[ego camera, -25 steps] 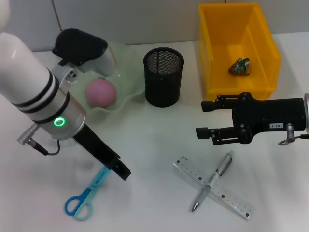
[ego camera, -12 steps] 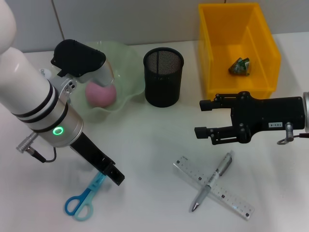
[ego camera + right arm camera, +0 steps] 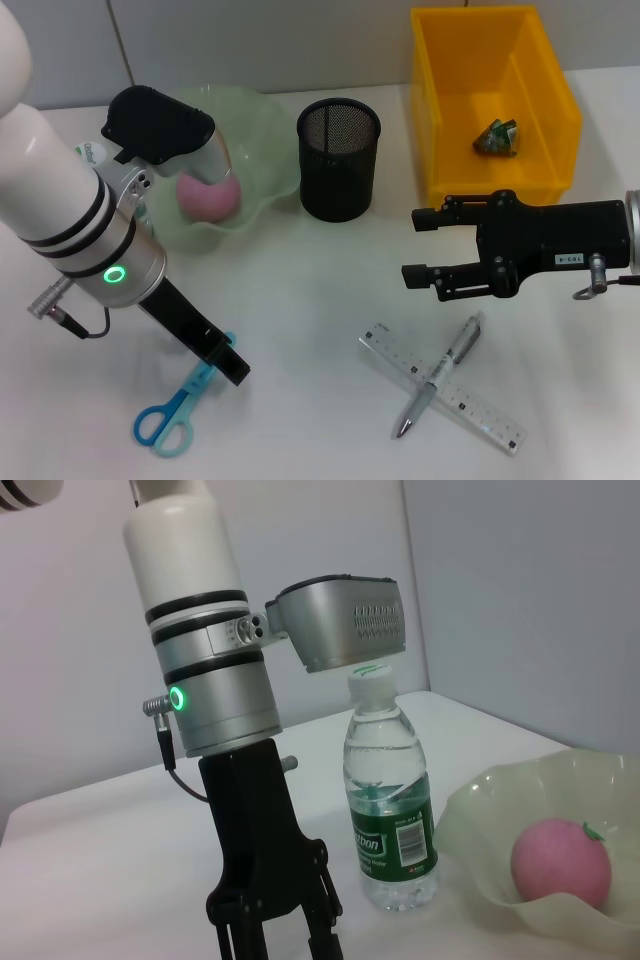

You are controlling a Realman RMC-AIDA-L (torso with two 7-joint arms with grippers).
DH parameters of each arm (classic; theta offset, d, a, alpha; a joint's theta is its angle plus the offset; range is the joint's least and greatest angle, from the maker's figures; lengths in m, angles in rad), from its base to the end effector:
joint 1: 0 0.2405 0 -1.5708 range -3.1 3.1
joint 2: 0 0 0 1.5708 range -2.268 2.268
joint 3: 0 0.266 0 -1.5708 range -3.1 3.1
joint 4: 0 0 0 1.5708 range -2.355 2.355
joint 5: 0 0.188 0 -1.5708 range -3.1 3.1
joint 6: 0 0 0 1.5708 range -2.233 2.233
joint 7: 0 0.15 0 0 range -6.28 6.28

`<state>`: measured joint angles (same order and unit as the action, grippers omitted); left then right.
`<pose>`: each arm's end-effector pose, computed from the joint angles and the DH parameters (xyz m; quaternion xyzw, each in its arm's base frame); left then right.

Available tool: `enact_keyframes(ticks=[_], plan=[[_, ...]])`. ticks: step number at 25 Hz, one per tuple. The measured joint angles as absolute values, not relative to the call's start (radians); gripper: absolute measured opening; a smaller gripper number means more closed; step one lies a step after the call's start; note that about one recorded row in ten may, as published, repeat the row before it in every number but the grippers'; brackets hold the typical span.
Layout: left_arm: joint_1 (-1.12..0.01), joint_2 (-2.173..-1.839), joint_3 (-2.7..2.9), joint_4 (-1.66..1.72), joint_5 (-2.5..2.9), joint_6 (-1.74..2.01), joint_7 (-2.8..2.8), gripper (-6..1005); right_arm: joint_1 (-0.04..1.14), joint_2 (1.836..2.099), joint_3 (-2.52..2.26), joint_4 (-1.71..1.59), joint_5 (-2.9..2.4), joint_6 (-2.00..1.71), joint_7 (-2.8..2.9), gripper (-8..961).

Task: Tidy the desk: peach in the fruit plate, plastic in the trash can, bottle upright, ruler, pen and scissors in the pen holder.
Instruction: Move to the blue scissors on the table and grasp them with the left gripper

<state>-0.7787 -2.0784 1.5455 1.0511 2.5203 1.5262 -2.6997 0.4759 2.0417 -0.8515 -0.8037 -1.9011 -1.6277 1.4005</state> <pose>-0.1845 0.3375 -0.0610 -0.8985 -0.3571 0.2381 0.0922 0.2438 0.3115 0.0085 -0.9574 0.1478 0.2239 0.1067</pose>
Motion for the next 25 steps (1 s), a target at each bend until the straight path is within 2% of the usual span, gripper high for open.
enact_keyframes(ticks=[6, 11, 25], plan=[[-0.779, -2.078, 1.546, 1.042, 2.523, 1.525, -2.7, 749, 0.481, 2.042, -0.85, -0.804, -1.903, -1.628, 1.401, 769], [-0.78, -2.077, 1.546, 1.038, 2.544, 1.521, -2.7, 562, 0.484, 2.043, -0.849, -0.804, -1.904, -1.628, 1.401, 769], [-0.792, -2.079, 1.539, 1.03, 2.539, 1.52, -2.685, 558, 0.5, 2.042, -0.85, -0.783, -1.904, -1.616, 1.401, 768]])
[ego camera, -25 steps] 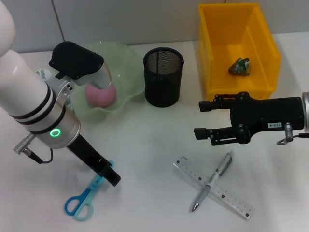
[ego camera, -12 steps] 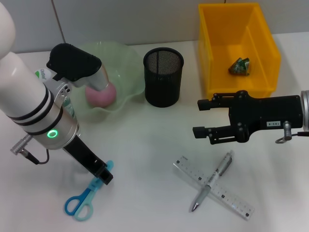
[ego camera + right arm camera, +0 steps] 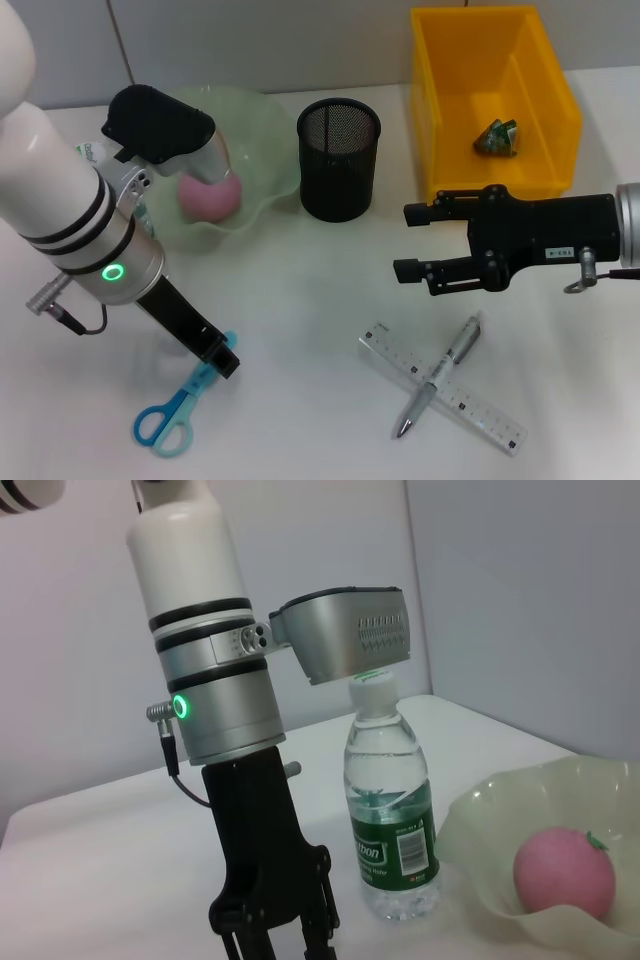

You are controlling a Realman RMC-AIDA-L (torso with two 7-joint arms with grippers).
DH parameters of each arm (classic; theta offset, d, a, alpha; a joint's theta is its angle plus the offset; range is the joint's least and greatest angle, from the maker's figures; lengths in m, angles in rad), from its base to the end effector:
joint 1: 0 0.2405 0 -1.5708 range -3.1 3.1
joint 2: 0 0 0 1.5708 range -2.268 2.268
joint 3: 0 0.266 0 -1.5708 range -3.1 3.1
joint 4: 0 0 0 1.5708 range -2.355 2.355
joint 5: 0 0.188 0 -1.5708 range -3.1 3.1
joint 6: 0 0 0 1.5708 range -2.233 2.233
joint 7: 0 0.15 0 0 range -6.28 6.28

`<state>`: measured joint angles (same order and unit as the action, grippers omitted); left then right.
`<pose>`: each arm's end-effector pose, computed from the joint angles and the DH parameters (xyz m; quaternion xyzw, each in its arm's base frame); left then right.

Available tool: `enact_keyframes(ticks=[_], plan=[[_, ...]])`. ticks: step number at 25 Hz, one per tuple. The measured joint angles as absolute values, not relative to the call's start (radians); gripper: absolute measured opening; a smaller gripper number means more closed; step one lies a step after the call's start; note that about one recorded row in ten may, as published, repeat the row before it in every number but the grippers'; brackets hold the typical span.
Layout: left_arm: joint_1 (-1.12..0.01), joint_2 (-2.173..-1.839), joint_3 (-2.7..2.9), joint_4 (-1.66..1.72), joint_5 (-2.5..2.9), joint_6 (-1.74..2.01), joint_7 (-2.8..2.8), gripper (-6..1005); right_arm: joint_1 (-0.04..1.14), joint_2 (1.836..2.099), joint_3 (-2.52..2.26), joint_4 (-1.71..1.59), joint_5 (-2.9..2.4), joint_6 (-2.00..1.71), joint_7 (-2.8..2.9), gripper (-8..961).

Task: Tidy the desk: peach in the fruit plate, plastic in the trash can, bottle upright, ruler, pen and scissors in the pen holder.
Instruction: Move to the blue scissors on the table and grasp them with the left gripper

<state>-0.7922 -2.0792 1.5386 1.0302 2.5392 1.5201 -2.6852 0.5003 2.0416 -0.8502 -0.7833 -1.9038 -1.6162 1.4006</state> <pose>-0.1859 0.3406 -0.0607 -0.8985 -0.3510 0.2455 0.0963 0.2391 0.3170 0.0059 -0.9577 0.1463 0.2250 0.1042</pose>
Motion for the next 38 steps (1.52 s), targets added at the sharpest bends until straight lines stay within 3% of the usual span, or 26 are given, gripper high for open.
enact_keyframes(ticks=[8, 16, 38], plan=[[-0.785, -2.08, 1.544, 1.03, 2.522, 1.505, -2.675, 555, 0.521, 2.025, -0.854, -0.762, -1.921, -1.614, 1.444, 768], [-0.785, -2.08, 1.549, 1.028, 2.513, 1.508, -2.671, 552, 0.556, 1.991, -0.857, -0.728, -1.933, -1.611, 1.491, 768], [-0.794, -2.08, 1.581, 1.029, 2.565, 1.549, -2.675, 544, 0.624, 1.99, -0.853, -0.721, -2.011, -1.601, 1.514, 769]])
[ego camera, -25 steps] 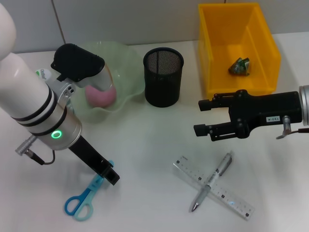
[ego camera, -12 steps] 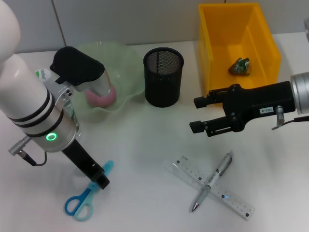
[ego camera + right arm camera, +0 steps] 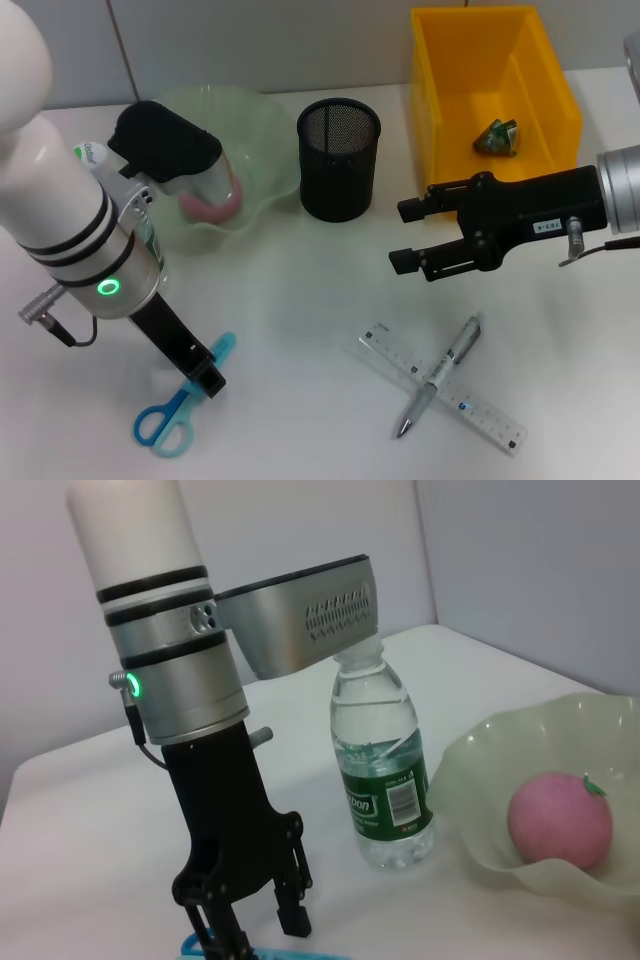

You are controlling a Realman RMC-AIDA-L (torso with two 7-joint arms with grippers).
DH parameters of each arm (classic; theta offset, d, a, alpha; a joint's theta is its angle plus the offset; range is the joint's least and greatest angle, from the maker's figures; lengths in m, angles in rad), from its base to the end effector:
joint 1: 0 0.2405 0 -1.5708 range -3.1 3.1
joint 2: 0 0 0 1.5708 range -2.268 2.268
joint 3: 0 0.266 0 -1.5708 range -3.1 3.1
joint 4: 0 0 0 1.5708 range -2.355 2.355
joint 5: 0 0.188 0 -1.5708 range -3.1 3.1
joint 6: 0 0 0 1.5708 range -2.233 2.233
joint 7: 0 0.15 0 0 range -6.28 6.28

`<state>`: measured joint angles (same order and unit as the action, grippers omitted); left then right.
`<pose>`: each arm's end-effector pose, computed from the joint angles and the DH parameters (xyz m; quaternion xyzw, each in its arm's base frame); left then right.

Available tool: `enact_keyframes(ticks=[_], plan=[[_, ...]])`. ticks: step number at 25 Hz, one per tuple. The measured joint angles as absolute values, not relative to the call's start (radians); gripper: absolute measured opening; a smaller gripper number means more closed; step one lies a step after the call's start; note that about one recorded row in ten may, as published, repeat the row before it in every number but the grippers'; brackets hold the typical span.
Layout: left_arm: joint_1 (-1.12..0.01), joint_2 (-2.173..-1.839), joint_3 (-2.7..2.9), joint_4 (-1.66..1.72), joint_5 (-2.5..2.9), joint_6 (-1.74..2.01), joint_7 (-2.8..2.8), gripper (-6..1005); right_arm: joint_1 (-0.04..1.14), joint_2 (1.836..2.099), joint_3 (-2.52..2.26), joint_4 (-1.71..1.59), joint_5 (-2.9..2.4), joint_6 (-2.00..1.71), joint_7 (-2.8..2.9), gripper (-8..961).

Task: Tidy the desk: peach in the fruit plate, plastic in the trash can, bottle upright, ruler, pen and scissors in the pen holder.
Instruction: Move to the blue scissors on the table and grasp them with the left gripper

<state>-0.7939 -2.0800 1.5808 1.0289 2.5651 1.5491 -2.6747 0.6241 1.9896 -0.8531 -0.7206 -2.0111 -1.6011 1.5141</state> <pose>-0.1909 0.3342 -0.0620 -0.8964 -0.3321 0.2799 0.0882 0.2285 0.3423 0.0097 -0.9682 0.1686 0.1700 0.0724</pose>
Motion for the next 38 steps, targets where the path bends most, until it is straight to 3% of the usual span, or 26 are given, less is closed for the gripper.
enact_keyframes(ticks=[33, 38], plan=[[-0.792, -2.08, 1.666, 1.027, 2.553, 1.493, -2.686, 531, 0.624, 1.997, -0.859, -0.706, -2.027, -1.582, 1.493, 768], [-0.8, -2.08, 1.666, 1.035, 2.558, 1.507, -2.694, 316, 0.623, 1.996, -0.859, -0.71, -2.027, -1.588, 1.494, 769]])
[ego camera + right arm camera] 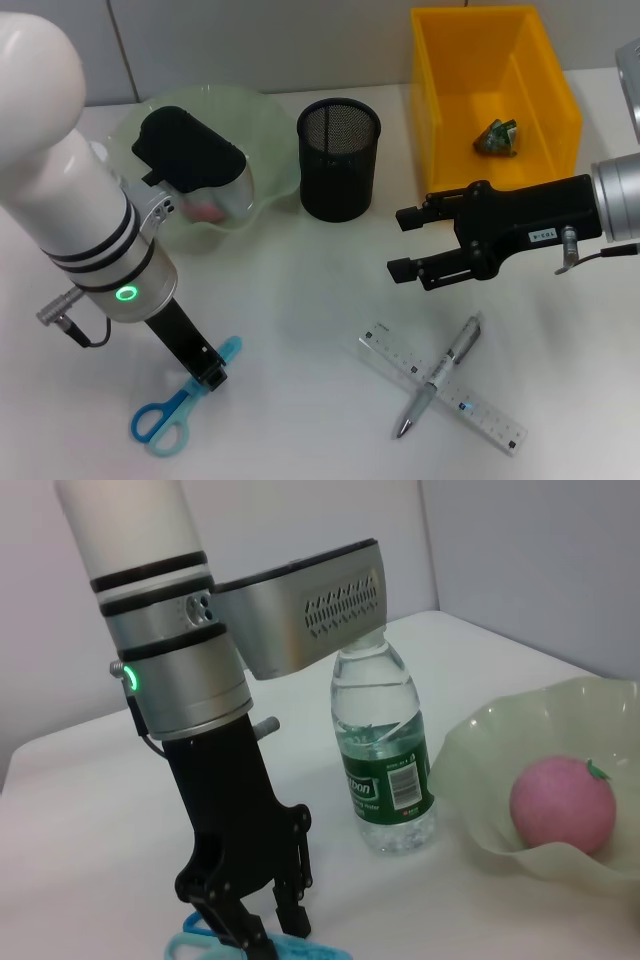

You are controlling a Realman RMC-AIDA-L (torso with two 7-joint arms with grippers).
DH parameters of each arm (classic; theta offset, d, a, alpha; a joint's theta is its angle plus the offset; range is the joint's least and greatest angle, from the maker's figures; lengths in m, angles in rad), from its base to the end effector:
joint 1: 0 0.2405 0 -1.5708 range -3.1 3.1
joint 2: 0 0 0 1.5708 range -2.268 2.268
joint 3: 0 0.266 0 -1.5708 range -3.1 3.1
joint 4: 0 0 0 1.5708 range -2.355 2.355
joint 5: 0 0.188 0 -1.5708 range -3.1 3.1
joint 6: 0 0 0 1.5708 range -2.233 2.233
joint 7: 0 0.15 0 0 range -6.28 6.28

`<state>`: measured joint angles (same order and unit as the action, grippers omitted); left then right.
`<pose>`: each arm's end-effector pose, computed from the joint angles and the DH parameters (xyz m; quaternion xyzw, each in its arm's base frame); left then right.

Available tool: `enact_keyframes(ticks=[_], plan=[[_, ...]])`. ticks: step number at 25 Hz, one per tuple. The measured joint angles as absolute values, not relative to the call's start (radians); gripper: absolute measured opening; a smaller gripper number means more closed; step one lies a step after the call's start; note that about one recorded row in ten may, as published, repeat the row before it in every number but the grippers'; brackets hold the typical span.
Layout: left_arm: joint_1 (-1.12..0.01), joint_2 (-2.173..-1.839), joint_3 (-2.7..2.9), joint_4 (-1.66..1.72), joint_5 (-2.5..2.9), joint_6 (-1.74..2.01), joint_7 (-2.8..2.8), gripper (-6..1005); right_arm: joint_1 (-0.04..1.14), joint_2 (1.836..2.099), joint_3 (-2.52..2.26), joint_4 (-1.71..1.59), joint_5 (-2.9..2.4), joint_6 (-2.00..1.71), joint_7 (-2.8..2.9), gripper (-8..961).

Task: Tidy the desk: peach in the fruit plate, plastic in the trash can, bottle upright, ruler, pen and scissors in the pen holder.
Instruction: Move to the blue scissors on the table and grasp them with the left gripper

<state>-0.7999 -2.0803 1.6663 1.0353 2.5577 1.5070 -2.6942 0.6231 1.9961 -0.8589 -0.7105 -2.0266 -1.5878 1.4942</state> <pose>-0.1869 0.3328 -0.0714 -0.9021 -0.3039 0.2909 0.0959 0.2313 0.3407 0.0043 -0.9703 0.1649 0.1618 0.0715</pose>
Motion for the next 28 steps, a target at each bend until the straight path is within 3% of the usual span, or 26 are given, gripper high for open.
enact_keyframes(ticks=[28], plan=[[-0.811, -2.08, 1.682, 1.024, 2.564, 1.501, -2.697, 317, 0.626, 1.996, -0.859, -0.712, -2.026, -1.597, 1.499, 769]])
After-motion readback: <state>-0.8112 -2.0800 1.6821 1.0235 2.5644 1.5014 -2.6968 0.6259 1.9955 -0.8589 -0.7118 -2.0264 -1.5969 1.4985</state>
